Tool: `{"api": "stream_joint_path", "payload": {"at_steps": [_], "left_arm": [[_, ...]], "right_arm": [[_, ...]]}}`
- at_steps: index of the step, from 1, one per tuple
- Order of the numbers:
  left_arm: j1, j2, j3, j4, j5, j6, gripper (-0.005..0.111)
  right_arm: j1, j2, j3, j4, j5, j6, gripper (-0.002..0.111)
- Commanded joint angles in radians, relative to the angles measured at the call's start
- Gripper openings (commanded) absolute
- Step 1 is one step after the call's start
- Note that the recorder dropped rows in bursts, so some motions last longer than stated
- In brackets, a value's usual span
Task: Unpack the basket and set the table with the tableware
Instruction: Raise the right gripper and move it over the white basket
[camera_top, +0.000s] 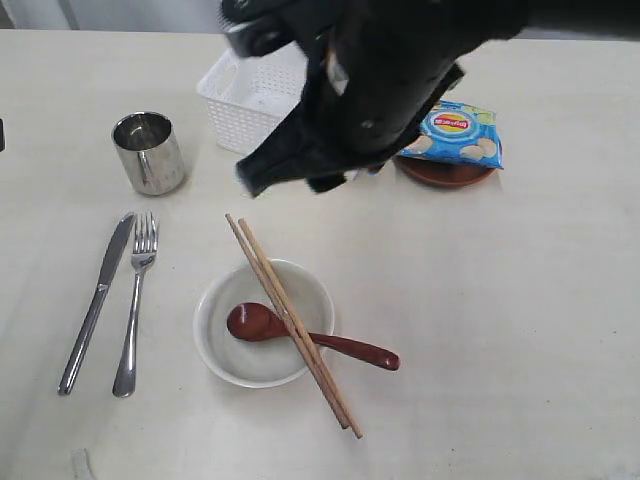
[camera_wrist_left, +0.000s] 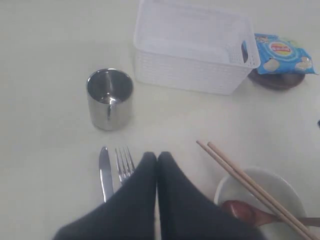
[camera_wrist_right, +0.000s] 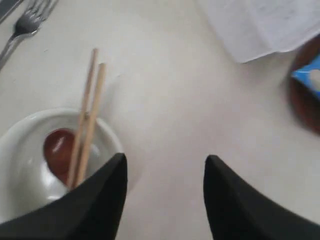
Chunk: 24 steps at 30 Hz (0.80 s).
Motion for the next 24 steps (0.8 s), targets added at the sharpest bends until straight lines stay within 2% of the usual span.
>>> {"api": "stream_joint_path", "payload": {"at_steps": [1,5,8,14,19,24], "left_arm": [[-0.006,-0.004,0.004,-0.004,-0.01,0.004,0.0],[-0.006,-0.004,0.004,-0.004,-0.01,0.004,0.0],[-0.006,-0.004,0.004,-0.004,-0.009,0.006,0.0],[-0.006,-0.004,0.004,-0.001,-0.015,0.015,0.0],[-0.006,-0.004,0.004,-0.001,-0.015,0.023,0.0],[-0.006,-0.004,0.004,-0.001,-0.015,0.023,0.0]], "right_arm": [[-0.142,-0.057,-0.001,-0.074,0.026,0.029,0.046],[-0.319,-0.062,-0.001,-0.072,0.009,0.023,0.046],[-0.392,-0.062,-0.001,-0.01,-0.088,-0.026,0.046],[-0.401,0.023,-0.012,0.181,-0.197,-0.296,0.046],[-0.397,0.109,-0.104,0.236,-0.116,-0.371,0.046],[-0.392,0.076,-0.131,0.408,0.03,-0.472,0.046]]}}
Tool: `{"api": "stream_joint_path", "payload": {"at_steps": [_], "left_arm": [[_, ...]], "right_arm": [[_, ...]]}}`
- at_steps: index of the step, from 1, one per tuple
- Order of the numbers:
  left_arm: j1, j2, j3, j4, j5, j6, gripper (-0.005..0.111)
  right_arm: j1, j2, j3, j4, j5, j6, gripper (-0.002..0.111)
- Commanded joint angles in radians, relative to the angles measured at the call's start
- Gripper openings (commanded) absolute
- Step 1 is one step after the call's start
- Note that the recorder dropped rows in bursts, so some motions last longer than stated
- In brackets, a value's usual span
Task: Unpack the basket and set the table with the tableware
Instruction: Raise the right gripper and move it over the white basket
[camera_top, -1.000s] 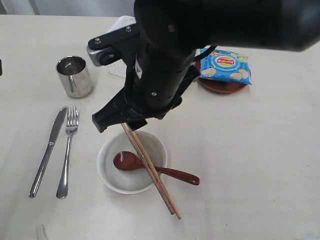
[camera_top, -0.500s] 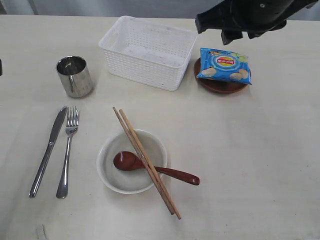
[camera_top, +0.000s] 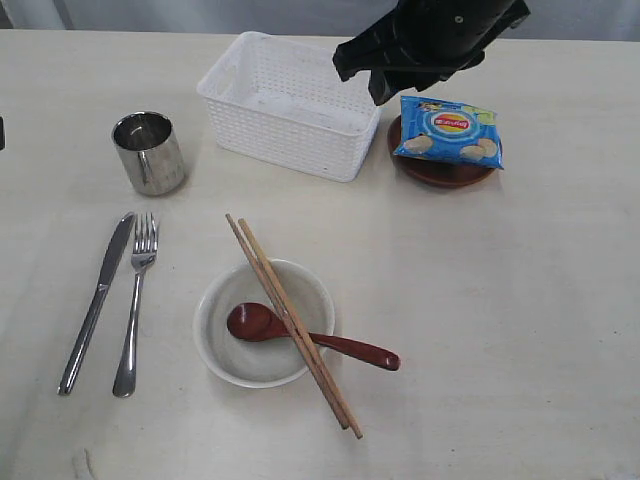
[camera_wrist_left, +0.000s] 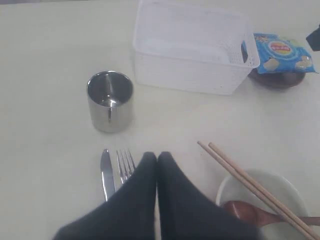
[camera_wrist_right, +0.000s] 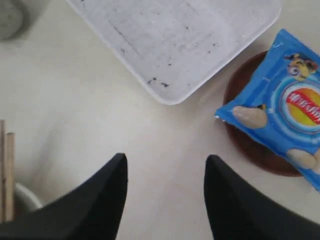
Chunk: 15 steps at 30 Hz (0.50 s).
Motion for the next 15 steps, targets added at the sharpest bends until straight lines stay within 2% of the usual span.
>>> {"api": "stream_joint_path", "payload": {"at_steps": [1,5,7,11,15], "left_arm": [[-0.006,-0.004,0.004,-0.001,-0.01,0.004,0.0],[-0.006,-0.004,0.004,-0.001,-0.01,0.004,0.0],[-0.006,-0.004,0.004,-0.003,-0.009,0.004,0.0],[-0.006,-0.004,0.004,-0.003,-0.009,0.004,0.0],[-0.006,-0.004,0.004,-0.005,-0.007,0.004,0.0]], "right_arm": [[0.01,-0.048,-0.018,0.136,0.131,-0.089,0.043],[0.08,-0.117,-0.018,0.133,0.241,-0.09,0.011],[0.126,-0.156,-0.012,0.112,0.265,-0.089,-0.001],[0.202,-0.239,0.043,0.038,0.318,0.007,0.0],[0.256,-0.317,0.187,0.042,0.318,0.029,0.0]]}}
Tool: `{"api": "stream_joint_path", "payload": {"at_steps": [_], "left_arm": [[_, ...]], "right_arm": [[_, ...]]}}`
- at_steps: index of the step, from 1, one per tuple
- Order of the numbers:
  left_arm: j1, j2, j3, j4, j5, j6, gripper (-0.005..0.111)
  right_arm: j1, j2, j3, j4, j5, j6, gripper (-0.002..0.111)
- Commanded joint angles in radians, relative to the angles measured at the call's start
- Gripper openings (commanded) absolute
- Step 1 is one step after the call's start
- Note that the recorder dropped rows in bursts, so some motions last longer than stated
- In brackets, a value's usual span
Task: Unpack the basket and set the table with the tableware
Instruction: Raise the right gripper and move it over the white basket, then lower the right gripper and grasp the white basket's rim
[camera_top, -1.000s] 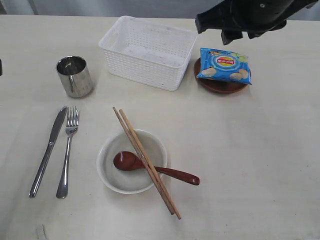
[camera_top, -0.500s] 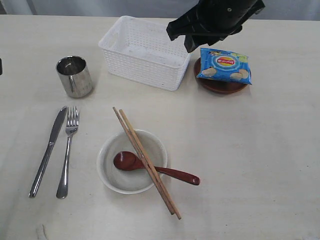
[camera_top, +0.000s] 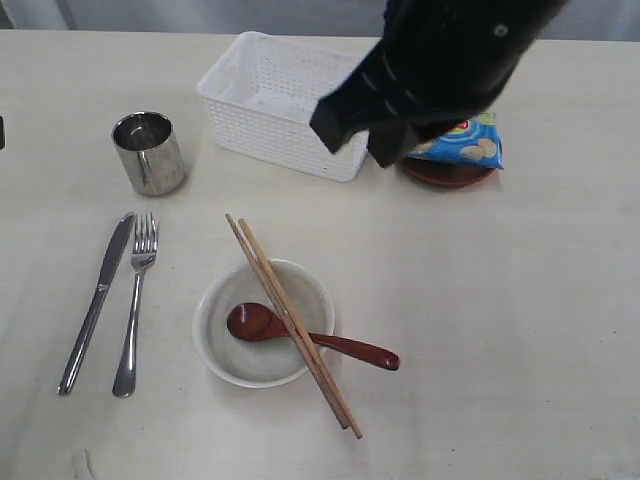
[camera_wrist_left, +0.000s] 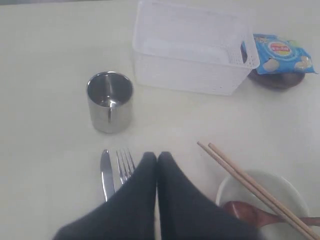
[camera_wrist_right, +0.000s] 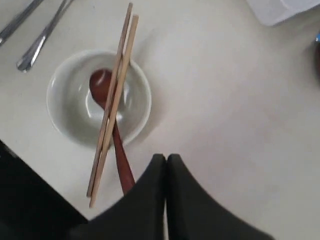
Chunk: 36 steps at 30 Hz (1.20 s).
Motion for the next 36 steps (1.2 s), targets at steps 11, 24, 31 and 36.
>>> {"api": "stream_joint_path", "payload": {"at_steps": [11,24,31,36], "left_arm": [[-0.006,-0.004,0.004,-0.014,-0.005,0.016,0.0],[-0.006,-0.004,0.024,-0.014,-0.011,0.016,0.0],[-0.006,-0.004,0.024,-0.014,-0.011,0.016,0.0],[-0.006,-0.004,0.022,-0.014,-0.011,0.021,0.0]], "right_arm": [[0.13,-0.278,0.428,-0.003,0.02,0.045,0.0],[0.082,-0.305,0.379,-0.633,0.02,0.394,0.0],[-0.093,-0.196,0.237,-0.458,-0.099,0.299,0.0],[-0.111,0.03,0.027,-0.401,-0.12,0.234,0.0]]}}
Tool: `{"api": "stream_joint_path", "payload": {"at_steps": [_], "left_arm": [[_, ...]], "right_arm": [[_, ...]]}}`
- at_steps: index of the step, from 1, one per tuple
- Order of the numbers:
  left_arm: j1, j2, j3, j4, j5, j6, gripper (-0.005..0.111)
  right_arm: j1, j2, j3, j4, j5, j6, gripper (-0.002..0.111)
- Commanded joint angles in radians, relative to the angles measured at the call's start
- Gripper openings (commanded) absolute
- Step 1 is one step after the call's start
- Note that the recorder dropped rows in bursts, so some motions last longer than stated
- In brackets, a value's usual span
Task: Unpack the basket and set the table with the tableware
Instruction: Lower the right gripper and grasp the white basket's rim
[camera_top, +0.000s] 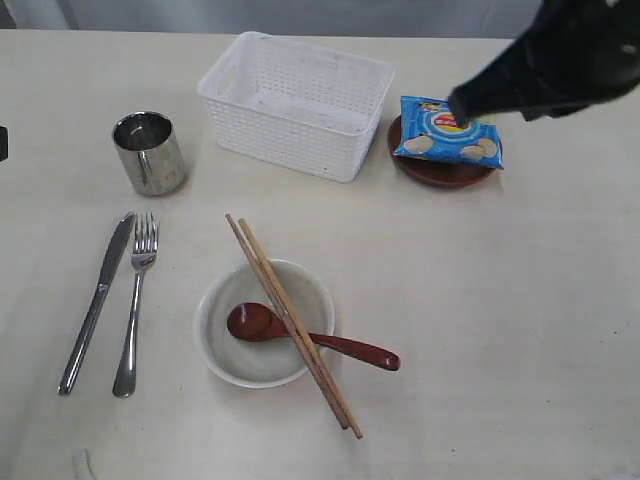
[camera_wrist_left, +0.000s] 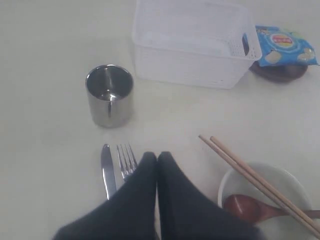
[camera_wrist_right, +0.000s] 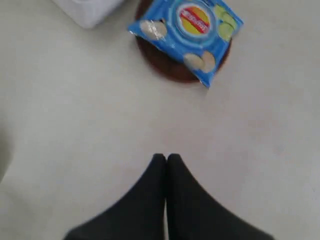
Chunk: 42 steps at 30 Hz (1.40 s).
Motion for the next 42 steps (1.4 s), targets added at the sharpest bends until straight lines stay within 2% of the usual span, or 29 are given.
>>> {"api": "stream_joint_path", "payload": {"at_steps": [1,4,7,10,11,13,17,19,20,25,33,35,37,40,42], "left_arm": [[-0.006,-0.004,0.005,-0.008,-0.01,0.004,0.0],[-0.006,-0.004,0.005,-0.008,-0.012,0.006,0.0],[-0.006,-0.004,0.005,-0.008,-0.021,0.016,0.0],[-0.006,-0.004,0.005,-0.008,-0.03,0.027,0.0],[-0.006,-0.004,0.005,-0.008,-0.03,0.027,0.0],[-0.006,-0.004,0.005,-0.008,-0.032,0.027,0.0],[-0.006,-0.004,0.005,-0.008,-0.036,0.027,0.0],[-0.006,-0.004,0.005,-0.008,-0.039,0.027,0.0],[-0.006,-0.004,0.005,-0.008,-0.041,0.027,0.0],[-0.006,-0.004,0.005,-0.008,-0.045,0.03,0.0],[-0.006,-0.004,0.005,-0.008,-0.049,0.03,0.0],[-0.006,-0.004,0.005,-0.008,-0.049,0.03,0.0],[-0.006,-0.004,0.005,-0.008,-0.049,0.03,0.0],[-0.006,-0.004,0.005,-0.008,-0.049,0.03,0.0],[-0.006,-0.004,0.005,-0.008,-0.049,0.03,0.0]], "right_arm": [[-0.016,0.223,-0.208,0.034,-0.007,-0.083,0.0],[-0.062,0.439,-0.474,0.089,0.049,-0.185,0.0],[-0.195,0.691,-0.826,0.346,0.123,-0.41,0.0],[-0.287,0.821,-1.022,0.526,0.123,-0.615,0.0],[-0.333,0.88,-1.105,0.586,0.123,-0.67,0.003],[-0.36,0.935,-1.15,0.61,0.123,-0.72,0.015],[-0.385,1.024,-1.185,0.61,0.086,-0.782,0.057],[-0.385,1.06,-1.194,0.61,0.046,-0.791,0.069],[-0.383,1.08,-1.198,0.613,0.032,-0.812,0.069],[-0.349,1.161,-1.228,0.617,-0.012,-0.912,0.054],[-0.324,1.229,-1.243,0.659,-0.021,-0.976,0.053],[-0.324,1.236,-1.243,0.657,-0.033,-0.976,0.05],[-0.324,1.238,-1.243,0.655,-0.049,-0.976,0.035],[-0.324,1.236,-1.243,0.655,-0.092,-0.98,0.001],[-0.324,1.226,-1.243,0.655,-0.132,-0.978,0.0]]}}
